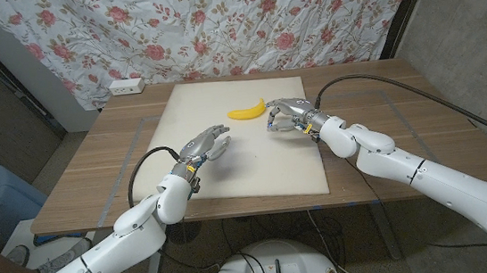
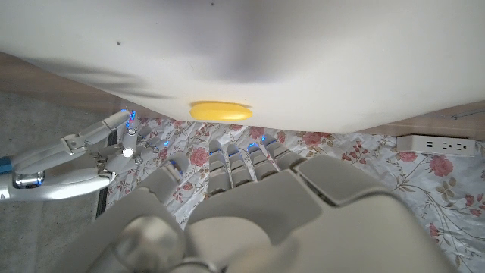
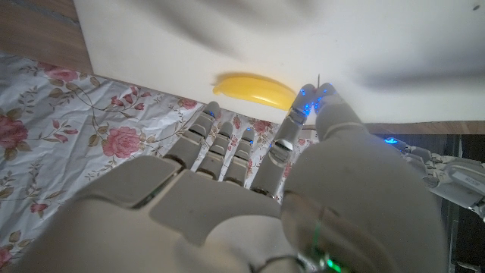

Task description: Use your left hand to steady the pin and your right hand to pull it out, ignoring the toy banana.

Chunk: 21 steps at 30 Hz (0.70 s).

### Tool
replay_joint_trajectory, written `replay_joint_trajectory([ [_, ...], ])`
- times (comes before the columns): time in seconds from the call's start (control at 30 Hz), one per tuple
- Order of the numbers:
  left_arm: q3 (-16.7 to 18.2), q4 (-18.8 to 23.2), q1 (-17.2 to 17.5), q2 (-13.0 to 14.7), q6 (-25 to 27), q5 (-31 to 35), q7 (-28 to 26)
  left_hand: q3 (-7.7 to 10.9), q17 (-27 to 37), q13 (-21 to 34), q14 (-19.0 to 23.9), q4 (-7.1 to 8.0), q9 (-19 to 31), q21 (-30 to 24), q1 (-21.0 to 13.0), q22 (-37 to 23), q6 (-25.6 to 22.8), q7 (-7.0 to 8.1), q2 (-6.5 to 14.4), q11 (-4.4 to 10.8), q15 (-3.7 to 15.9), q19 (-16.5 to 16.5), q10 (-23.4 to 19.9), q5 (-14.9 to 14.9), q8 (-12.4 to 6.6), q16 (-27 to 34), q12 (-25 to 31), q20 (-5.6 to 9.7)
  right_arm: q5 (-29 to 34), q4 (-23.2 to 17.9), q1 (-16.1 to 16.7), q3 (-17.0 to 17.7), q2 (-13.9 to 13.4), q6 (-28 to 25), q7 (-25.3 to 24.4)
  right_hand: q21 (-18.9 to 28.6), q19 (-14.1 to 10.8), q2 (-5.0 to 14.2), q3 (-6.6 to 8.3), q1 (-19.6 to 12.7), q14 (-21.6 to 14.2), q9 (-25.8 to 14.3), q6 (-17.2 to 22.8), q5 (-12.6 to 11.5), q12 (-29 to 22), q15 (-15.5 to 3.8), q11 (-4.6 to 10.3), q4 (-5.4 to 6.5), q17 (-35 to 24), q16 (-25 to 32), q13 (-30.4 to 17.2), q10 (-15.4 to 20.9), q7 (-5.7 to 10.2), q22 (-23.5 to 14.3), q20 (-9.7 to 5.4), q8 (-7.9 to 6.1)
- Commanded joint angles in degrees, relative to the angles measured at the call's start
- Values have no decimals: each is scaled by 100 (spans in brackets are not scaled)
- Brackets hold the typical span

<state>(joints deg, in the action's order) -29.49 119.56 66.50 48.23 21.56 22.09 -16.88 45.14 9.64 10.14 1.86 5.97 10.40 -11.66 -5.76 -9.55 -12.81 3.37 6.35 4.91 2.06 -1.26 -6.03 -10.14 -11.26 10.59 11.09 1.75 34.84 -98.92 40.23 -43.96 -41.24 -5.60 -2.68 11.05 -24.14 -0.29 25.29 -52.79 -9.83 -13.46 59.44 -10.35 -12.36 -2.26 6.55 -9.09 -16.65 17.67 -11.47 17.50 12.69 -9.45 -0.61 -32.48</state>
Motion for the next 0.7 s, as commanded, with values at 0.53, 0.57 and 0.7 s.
replay_joint_trajectory([
  [0.53, 258, -328, 107, -382, -442, -823, -763, -44, 10, 6, 83, -2, 11, -5, -48, -22, -48, -15, 475, -6, 202, -65, -51, -14, 26, 4, 39, 305, 862, -329, -125, -218, -29, -617, 545, -3, -2, 50, -26, -9, -48, -4, 50, -5, 1, -179, 15, -4, -19, 30, -13, 134, 12, -31, 17, -22],
  [0.57, 263, -349, 107, -391, -473, -841, -789, -45, 10, 6, 82, -2, 11, -4, -48, -22, -47, -20, 475, -10, 202, -67, -51, -14, 27, 3, 38, 303, 900, -343, -131, -229, -23, -656, 574, -3, -2, 50, -27, -9, -48, -4, 51, -5, 0, -179, 16, -4, -20, 31, -13, 137, 12, -31, 20, -22],
  [0.7, 271, -401, 102, -437, -487, -866, -902, -48, 8, 7, 84, -7, 11, -2, -51, -22, -41, -21, 472, -9, 205, -71, -51, -14, 32, 0, 36, 299, 1031, -379, -154, -267, -3, -763, 661, -3, 0, 47, -32, -10, -48, -4, 57, -3, -4, -177, 11, -6, -22, 31, -14, 156, 12, -31, 21, -23],
])
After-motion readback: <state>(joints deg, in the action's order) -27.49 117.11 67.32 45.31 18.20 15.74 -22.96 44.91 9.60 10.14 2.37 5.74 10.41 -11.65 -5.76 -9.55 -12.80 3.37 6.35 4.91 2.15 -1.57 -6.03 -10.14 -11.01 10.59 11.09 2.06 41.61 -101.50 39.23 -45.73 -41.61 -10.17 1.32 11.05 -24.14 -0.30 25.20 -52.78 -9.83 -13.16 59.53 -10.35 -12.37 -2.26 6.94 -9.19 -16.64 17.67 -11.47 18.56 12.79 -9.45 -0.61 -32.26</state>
